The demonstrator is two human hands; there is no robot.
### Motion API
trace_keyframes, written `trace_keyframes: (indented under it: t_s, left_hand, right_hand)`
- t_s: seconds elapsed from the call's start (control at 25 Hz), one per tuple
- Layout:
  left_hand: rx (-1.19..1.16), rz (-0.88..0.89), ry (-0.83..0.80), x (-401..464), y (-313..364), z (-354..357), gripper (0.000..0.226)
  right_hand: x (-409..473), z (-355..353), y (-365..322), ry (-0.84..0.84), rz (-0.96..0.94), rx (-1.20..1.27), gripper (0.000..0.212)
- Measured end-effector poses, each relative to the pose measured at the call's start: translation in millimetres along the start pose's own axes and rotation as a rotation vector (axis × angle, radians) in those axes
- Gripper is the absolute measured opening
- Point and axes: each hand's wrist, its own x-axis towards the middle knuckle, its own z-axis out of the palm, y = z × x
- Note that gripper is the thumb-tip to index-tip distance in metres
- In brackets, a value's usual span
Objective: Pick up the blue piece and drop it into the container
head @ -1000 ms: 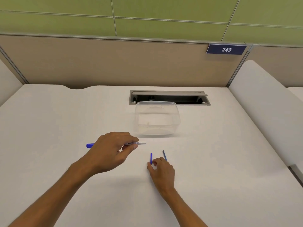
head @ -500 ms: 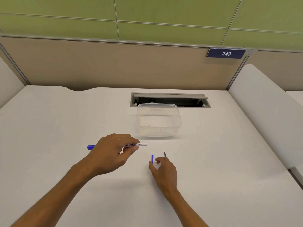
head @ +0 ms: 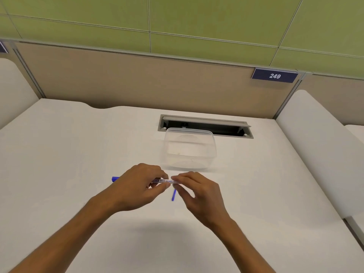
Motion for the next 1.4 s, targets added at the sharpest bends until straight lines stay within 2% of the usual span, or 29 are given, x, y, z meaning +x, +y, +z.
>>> trace_keyframes:
  t_s: [0.16, 0.28, 0.48, 0.56, 0.6, 0.68, 0.76, 0.84, 0.92, 1.04, 1.12, 1.28, 1.4]
  left_hand:
    - [0.065, -0.08, 0.016, -2.0, -6.4, -10.2, 0.013]
    - [0.005, -0.151, 0.057, -4.5, -12.9, -15.8, 0.012]
    - [0.06, -0.106, 0.023, -4.5, -6.0, -6.8, 0.019]
    - [0.117, -0.108, 0.058, -2.0, -8.0, -6.7, 0.021]
    - [0.131, -0.111, 0.094, -1.6, -9.8, -6.9, 0.025]
    - [0.157, -0.091, 0.206, -2.9, -17.4, -4.2, 0.04]
    - [0.121, -0.111, 0.345, -6.6, -30.7, 4.2, 0.052]
    - [0.042, -0.205, 0.429, -13.9, -47.1, 20.7, 0.056]
    - [0.031, -0.305, 0.401, -24.7, -65.6, 45.0, 0.059]
    - [0.118, -0.418, 0.18, -52.4, -94.5, 89.9, 0.08]
    - [0.197, -0.418, 0.075, -72.0, -114.4, 115.3, 0.092]
    - [0.284, -0.417, 0.057, -83.5, -129.5, 135.9, 0.082]
    - [0.299, -0.417, 0.075, -82.0, -130.5, 137.5, 0.079]
  right_hand:
    - [0.0, -12.0, 13.0, 0.029, -0.003, -0.051, 0.017]
    - [-2.2, -19.1, 21.8, 0.016, 0.034, -0.117, 0.017]
    - [3.5, -4.8, 12.6, -0.04, -0.112, -0.202, 0.014]
    - [8.3, 2.9, 11.5, -0.05, -0.114, -0.22, 0.01]
    - [9.7, 6.9, 12.1, -0.067, -0.062, -0.202, 0.009]
    - [9.2, 15.6, 15.7, -0.16, 0.186, -0.061, 0.01]
    - [6.3, 25.4, 22.5, -0.244, 0.516, 0.2, 0.012]
    - [0.4, 35.8, 30.2, -0.236, 0.728, 0.438, 0.011]
    - [-6.1, 44.8, 33.7, -0.215, 0.833, 0.591, 0.009]
    - [-11.6, 56.5, 34.0, -0.132, 0.924, 0.693, 0.009]
    - [-10.1, 64.3, 33.8, -0.054, 0.953, 0.668, 0.006]
    - [-9.6, 83.4, 29.9, 0.004, 0.86, 0.602, 0.007]
    - [-16.9, 102.5, 22.3, -0.056, 0.734, 0.477, 0.002]
